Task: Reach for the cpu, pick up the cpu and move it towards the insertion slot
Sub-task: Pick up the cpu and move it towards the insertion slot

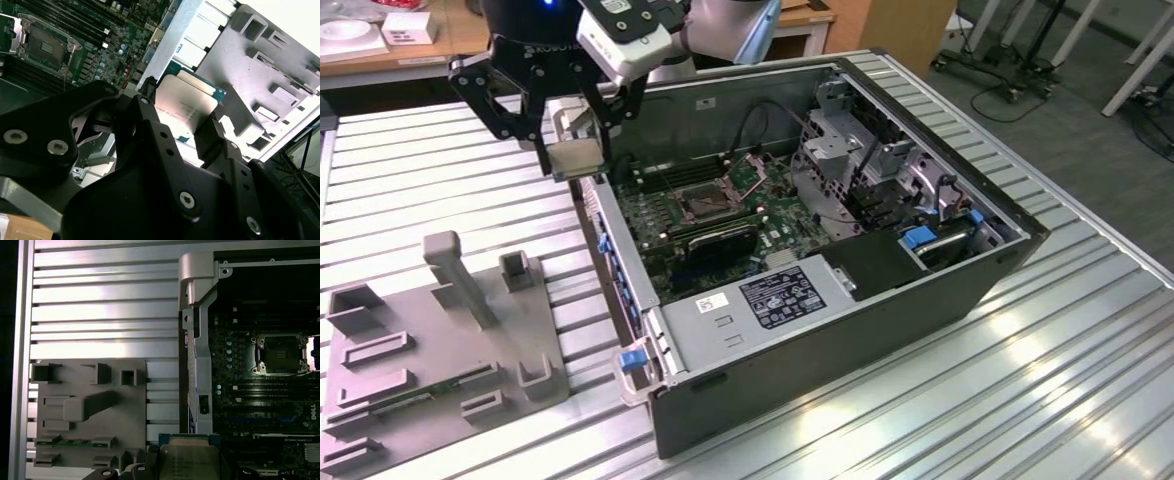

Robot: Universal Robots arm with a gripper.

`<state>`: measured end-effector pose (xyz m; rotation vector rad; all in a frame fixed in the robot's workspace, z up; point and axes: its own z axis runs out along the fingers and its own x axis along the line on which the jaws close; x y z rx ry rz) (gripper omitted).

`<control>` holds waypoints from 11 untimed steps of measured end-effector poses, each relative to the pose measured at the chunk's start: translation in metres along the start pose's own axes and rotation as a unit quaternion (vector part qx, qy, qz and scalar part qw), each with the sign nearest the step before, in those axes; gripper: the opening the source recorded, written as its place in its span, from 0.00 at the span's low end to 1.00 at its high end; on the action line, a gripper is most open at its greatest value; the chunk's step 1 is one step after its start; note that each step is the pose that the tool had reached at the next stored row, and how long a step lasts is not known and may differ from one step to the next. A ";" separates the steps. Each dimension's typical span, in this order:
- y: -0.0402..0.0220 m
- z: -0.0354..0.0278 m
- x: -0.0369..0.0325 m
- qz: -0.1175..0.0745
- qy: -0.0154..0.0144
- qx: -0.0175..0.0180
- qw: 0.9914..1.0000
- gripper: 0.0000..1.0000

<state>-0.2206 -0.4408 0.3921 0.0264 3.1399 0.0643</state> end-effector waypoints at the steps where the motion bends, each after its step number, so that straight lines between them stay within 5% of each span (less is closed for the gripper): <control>1: 0.0000 0.0000 -0.0001 0.000 0.000 0.000 1.000 0.55; 11: 0.0001 0.0000 -0.0056 0.000 0.000 0.000 1.000 0.55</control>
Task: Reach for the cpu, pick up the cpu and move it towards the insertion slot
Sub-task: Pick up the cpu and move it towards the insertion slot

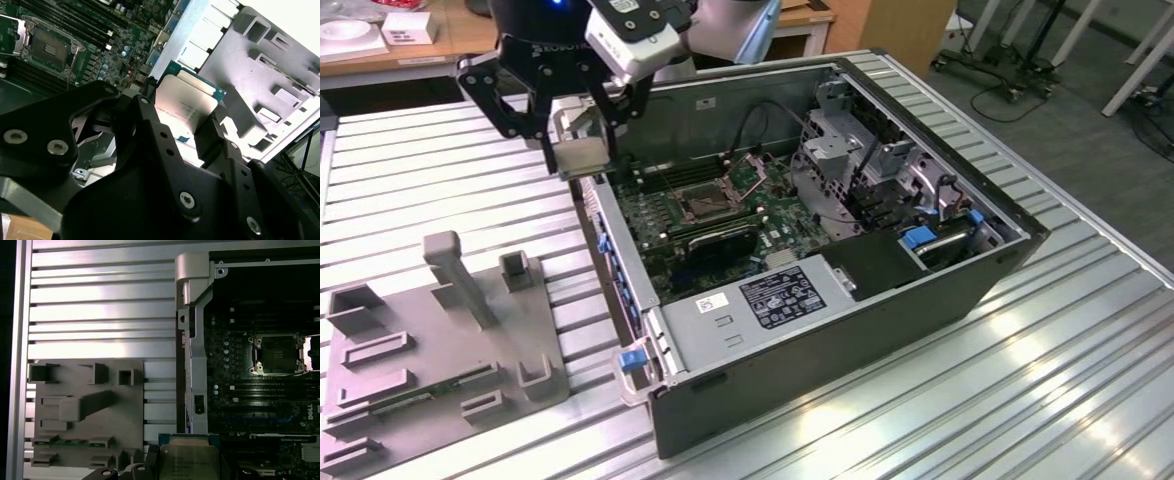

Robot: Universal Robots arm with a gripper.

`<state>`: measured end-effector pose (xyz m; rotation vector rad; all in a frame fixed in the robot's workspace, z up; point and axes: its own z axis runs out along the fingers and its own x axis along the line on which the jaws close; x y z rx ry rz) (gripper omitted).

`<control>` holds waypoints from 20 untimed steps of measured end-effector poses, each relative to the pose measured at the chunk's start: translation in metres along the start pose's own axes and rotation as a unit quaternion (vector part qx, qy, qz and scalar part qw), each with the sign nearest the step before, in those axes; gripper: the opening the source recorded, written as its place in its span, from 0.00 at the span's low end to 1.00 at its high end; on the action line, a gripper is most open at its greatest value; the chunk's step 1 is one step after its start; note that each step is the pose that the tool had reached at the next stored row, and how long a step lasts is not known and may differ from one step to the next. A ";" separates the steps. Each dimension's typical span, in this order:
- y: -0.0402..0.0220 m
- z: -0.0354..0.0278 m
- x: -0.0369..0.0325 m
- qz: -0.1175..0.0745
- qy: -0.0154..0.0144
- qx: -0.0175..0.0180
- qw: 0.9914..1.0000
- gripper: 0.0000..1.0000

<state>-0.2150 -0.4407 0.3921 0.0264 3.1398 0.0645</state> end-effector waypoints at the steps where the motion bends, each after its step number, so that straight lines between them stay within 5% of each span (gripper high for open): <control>1: 0.0000 0.0000 -0.0009 0.000 0.000 0.000 1.000 0.55; 20: 0.0004 0.0000 -0.0220 0.000 0.000 0.000 1.000 0.55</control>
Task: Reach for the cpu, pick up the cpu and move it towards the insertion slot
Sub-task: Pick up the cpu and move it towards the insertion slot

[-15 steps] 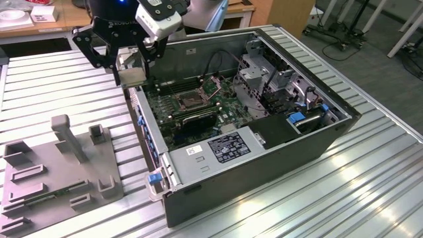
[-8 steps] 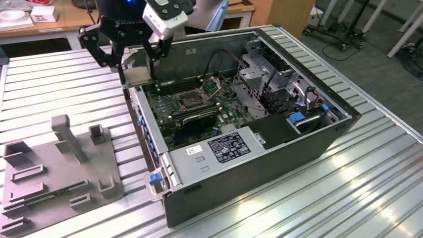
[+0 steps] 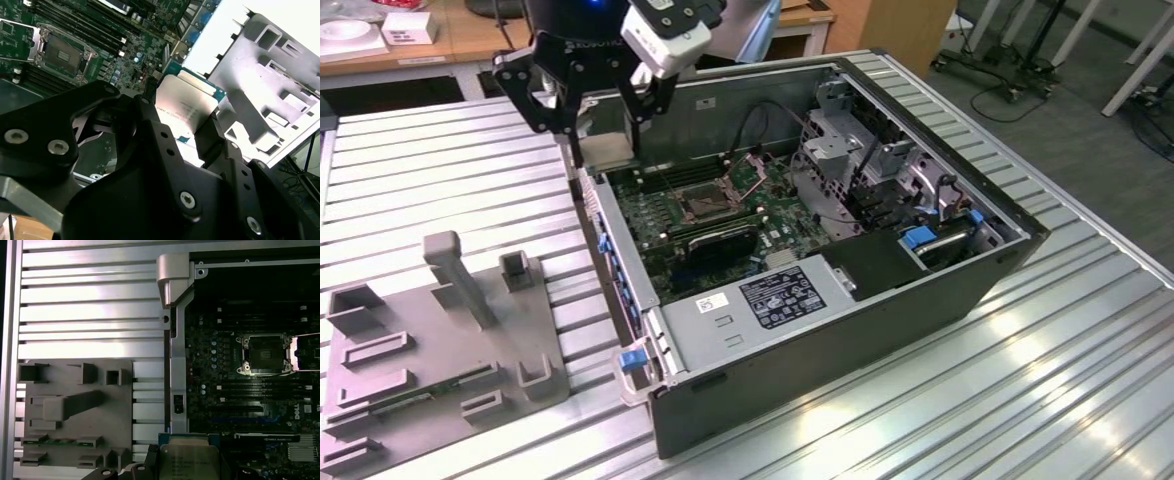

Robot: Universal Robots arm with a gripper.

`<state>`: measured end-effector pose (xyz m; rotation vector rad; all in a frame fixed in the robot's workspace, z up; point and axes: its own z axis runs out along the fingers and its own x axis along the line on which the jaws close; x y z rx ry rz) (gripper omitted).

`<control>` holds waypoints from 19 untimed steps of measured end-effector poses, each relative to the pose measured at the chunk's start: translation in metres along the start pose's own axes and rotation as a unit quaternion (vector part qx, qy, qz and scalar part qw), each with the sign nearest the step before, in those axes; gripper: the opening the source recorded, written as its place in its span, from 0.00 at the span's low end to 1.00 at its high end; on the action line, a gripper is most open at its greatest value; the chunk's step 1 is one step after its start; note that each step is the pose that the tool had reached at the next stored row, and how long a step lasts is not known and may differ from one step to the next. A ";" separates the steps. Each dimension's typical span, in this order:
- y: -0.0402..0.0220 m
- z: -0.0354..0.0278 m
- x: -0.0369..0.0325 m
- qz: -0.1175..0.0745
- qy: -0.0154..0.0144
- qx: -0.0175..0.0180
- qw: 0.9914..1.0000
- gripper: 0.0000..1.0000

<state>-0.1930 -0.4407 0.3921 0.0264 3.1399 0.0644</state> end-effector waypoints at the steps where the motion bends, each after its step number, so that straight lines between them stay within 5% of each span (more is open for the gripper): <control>1: 0.0000 0.0000 -0.0010 0.000 0.000 0.000 1.000 0.55; 19: 0.0003 0.0000 -0.0184 0.000 0.000 0.000 1.000 0.55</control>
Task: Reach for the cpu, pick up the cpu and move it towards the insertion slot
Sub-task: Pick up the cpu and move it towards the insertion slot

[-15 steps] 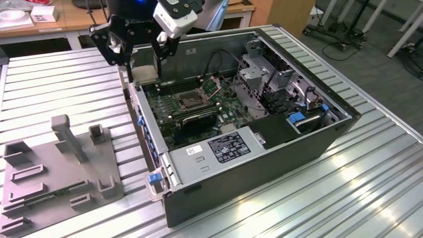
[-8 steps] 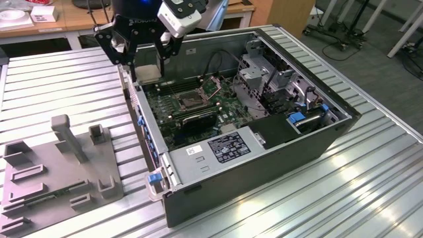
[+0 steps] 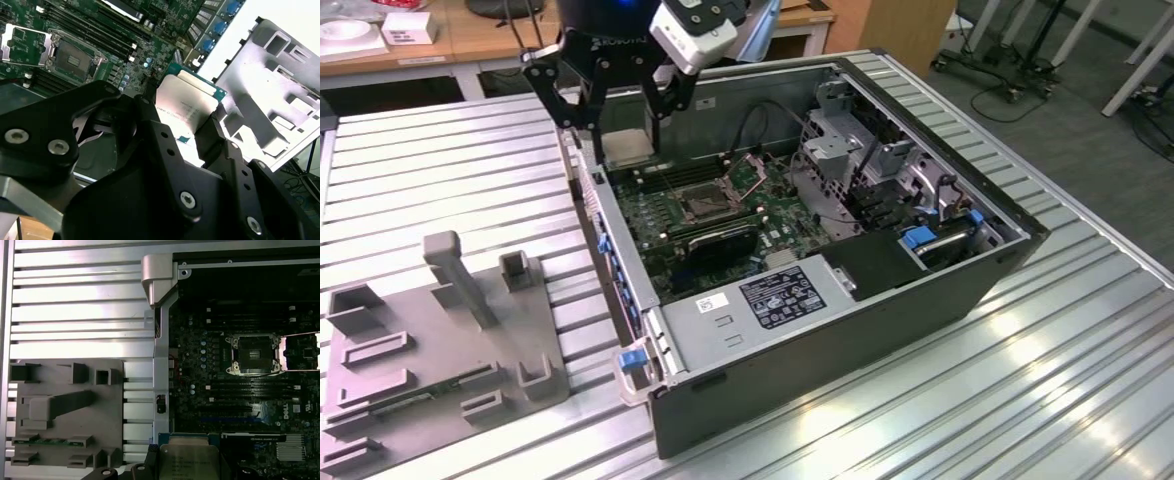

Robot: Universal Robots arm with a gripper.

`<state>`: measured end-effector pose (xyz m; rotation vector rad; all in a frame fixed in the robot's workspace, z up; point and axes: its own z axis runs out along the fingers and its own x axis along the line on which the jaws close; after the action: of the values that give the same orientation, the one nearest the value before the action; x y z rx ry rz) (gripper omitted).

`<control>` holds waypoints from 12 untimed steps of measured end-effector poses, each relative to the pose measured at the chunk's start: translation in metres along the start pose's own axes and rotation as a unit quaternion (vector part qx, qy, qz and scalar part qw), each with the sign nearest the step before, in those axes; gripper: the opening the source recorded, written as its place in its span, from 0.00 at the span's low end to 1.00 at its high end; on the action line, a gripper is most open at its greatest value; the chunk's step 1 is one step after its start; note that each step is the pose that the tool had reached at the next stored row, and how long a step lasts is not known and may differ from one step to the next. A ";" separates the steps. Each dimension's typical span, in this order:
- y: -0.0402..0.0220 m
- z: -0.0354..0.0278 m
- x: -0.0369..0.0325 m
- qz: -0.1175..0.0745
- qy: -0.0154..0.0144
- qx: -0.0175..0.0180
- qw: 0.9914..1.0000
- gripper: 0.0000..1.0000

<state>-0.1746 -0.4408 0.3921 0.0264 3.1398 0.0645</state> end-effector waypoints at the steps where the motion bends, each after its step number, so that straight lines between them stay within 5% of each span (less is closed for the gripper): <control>1: 0.0000 0.0000 -0.0011 0.000 0.000 0.000 1.000 0.55; 12: 0.0012 0.0001 -0.0120 0.000 0.000 0.000 1.000 0.55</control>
<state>-0.1626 -0.4398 0.3921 0.0264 3.1398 0.0644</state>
